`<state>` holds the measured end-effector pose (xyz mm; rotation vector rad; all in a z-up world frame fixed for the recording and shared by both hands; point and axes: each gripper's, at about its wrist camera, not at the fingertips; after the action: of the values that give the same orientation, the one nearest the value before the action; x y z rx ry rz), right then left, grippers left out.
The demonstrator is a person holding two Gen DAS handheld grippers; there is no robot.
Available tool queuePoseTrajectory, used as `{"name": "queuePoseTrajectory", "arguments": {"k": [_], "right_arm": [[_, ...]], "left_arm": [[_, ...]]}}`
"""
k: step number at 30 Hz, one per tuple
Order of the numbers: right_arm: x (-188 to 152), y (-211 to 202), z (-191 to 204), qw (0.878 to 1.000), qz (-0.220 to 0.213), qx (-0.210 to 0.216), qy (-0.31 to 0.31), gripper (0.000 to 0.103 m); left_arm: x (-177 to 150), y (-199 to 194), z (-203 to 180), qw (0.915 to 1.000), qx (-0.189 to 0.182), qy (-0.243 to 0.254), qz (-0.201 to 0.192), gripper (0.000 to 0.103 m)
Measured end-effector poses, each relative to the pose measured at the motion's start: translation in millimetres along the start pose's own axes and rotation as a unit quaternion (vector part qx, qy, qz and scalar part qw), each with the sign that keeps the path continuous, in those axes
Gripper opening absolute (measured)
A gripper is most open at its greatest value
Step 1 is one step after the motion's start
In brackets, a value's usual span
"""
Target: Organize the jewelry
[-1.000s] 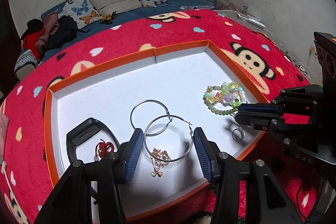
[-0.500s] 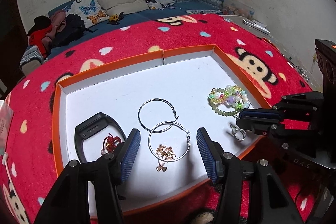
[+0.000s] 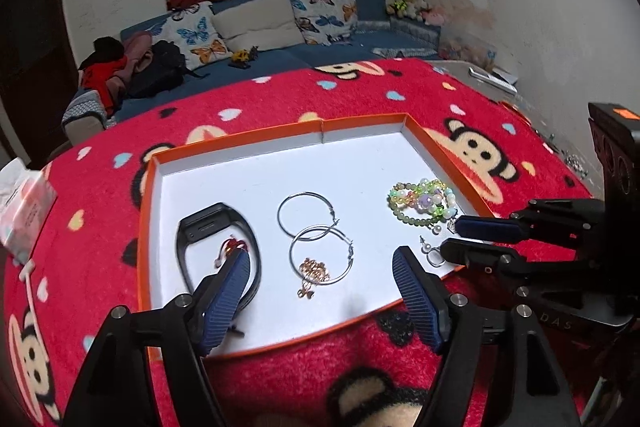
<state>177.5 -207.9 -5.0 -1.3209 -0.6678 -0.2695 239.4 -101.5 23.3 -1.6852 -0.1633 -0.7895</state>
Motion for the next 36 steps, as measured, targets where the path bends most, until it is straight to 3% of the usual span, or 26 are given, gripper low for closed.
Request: {"name": "queuePoseTrajectory", "arguments": {"k": [23, 30, 36], "right_arm": [[-38, -20, 20, 0.999, -0.022, -0.026, 0.032, 0.042], [-50, -25, 27, 0.998, -0.031, -0.031, 0.037, 0.042], [-59, -28, 35, 0.998, -0.032, -0.035, 0.031, 0.042]], "left_arm": [[-66, -56, 17, 0.9957, 0.022, -0.080, -0.043, 0.079], [-88, -63, 16, 0.9932, 0.062, -0.083, -0.052, 0.079], [-102, -68, 20, 0.9918, 0.068, -0.099, -0.042, 0.079]]}}
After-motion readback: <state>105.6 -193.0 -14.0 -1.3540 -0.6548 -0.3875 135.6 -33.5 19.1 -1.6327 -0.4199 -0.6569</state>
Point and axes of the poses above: each gripper's, at about its wrist camera, not at the fingertips, and y roughly the way its jaws point, z to its left, x to its top, and after that the axes turned 5 degrees about z, right-handed
